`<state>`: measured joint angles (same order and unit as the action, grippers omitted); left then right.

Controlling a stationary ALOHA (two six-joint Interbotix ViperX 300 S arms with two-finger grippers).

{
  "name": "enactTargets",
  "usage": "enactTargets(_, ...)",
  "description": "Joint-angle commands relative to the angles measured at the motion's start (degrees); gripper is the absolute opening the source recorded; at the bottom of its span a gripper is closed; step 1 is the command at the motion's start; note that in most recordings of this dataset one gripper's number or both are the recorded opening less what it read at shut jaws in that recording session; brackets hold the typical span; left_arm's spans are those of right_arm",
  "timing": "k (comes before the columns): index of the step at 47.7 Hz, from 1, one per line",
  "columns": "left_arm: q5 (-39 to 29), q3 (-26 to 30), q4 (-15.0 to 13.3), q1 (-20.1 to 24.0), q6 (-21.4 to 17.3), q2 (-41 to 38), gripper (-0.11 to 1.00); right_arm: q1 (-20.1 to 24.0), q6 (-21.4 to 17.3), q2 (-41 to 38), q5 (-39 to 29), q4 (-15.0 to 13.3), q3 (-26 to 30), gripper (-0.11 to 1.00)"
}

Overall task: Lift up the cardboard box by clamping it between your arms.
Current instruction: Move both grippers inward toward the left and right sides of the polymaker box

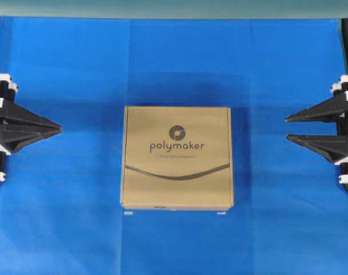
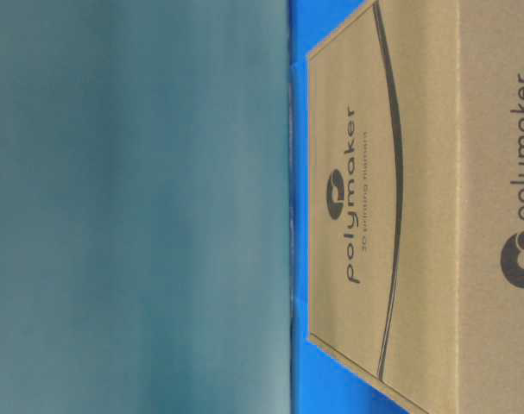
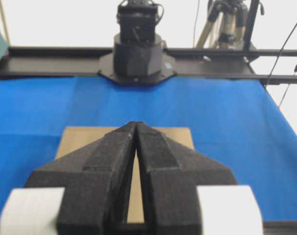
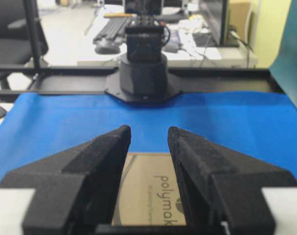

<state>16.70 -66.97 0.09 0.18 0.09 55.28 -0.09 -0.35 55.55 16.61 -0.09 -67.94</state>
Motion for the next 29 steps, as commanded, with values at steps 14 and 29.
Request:
enactTargets(14, -11.4, 7.0, 1.1, 1.7, 0.1, -9.8, -0.01, -2.7, -0.8, -5.2, -26.5, 1.6, 5.4, -0.03)
enactTargets(29, -22.3, 10.5, 1.1, 2.5, 0.2, -17.8, -0.01, -5.3, -0.6, -10.4, -42.4, -0.2, 7.1, -0.02)
